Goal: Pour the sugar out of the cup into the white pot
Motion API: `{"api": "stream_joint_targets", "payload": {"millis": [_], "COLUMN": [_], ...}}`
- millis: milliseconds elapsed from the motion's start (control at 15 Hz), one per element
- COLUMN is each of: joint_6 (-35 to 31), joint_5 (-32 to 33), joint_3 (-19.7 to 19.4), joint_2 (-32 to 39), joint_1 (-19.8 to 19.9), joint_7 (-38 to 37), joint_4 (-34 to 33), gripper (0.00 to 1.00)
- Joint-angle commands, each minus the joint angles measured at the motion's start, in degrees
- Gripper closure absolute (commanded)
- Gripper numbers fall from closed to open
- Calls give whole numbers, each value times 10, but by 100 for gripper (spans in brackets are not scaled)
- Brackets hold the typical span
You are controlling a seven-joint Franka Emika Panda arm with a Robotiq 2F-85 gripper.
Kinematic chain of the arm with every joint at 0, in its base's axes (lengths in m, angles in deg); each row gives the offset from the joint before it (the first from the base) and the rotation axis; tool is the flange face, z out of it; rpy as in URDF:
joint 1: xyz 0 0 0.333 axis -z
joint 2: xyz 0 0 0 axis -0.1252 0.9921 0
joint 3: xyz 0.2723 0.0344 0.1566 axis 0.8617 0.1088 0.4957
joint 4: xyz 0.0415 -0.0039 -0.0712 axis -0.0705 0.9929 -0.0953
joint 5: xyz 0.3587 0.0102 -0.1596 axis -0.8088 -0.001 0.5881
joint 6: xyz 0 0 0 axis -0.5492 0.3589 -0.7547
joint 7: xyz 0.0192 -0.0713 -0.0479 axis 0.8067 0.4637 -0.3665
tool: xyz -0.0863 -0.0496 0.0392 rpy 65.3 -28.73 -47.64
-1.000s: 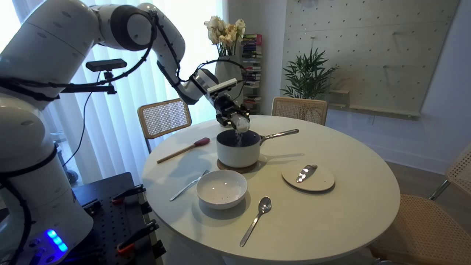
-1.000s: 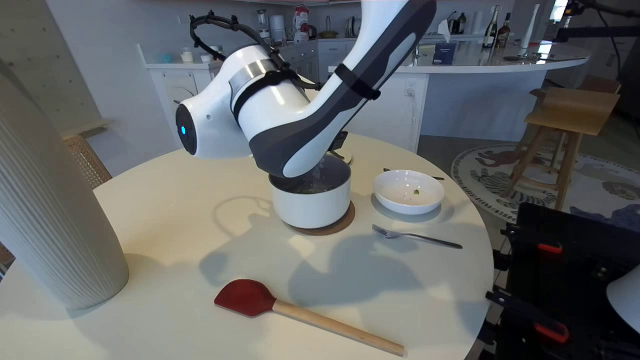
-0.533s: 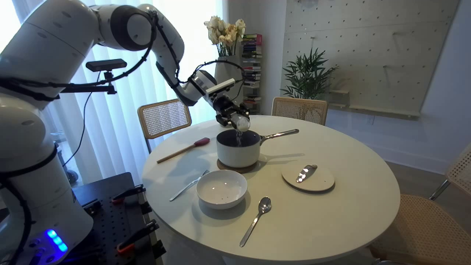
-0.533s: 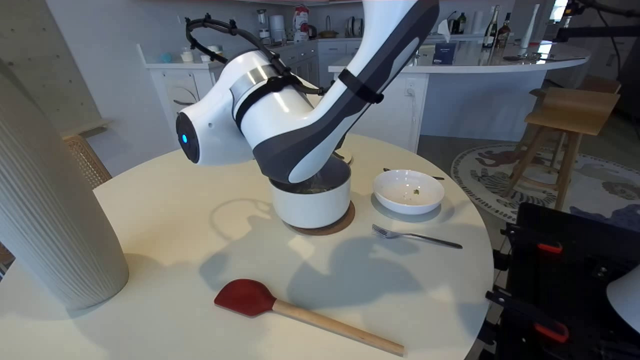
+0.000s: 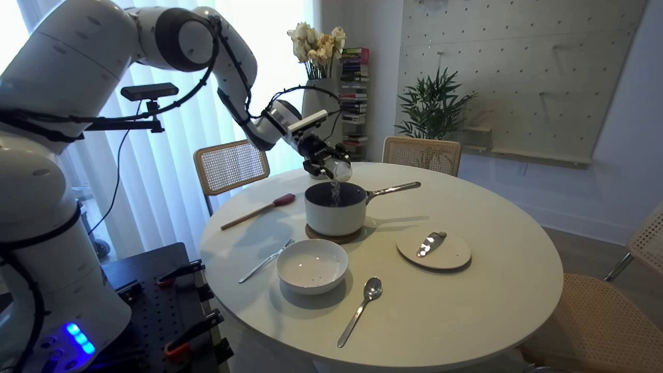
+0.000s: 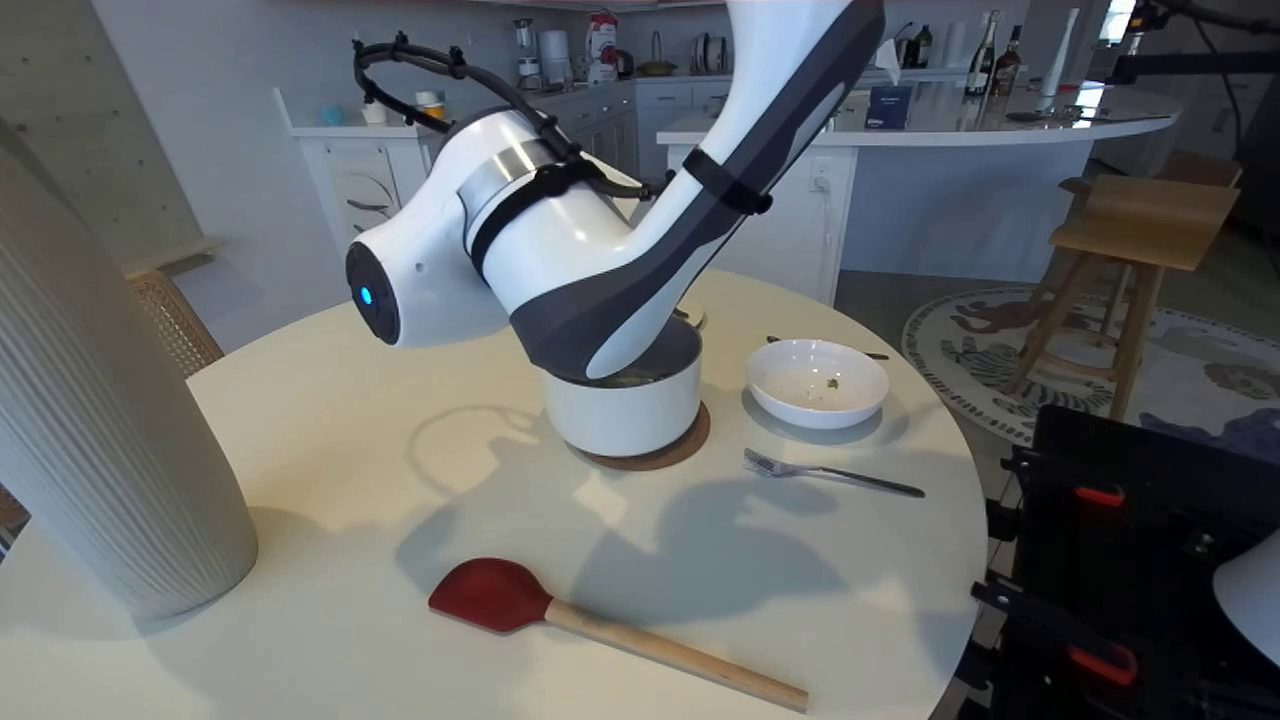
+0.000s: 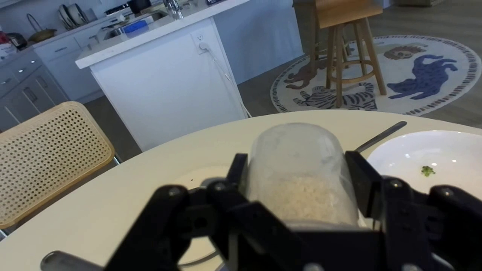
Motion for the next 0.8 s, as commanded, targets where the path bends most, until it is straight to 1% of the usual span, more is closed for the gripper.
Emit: {"api": "stream_joint_targets", "payload": {"millis": [0, 733], "joint_6": [13, 36], "joint_5": [29, 65], "joint_3": [3, 15], "joint_2": [-18, -24], "joint_1": [-3, -8], "joint_7": [-29, -70], "joint_4": [33, 61], "gripper": [59, 59]}}
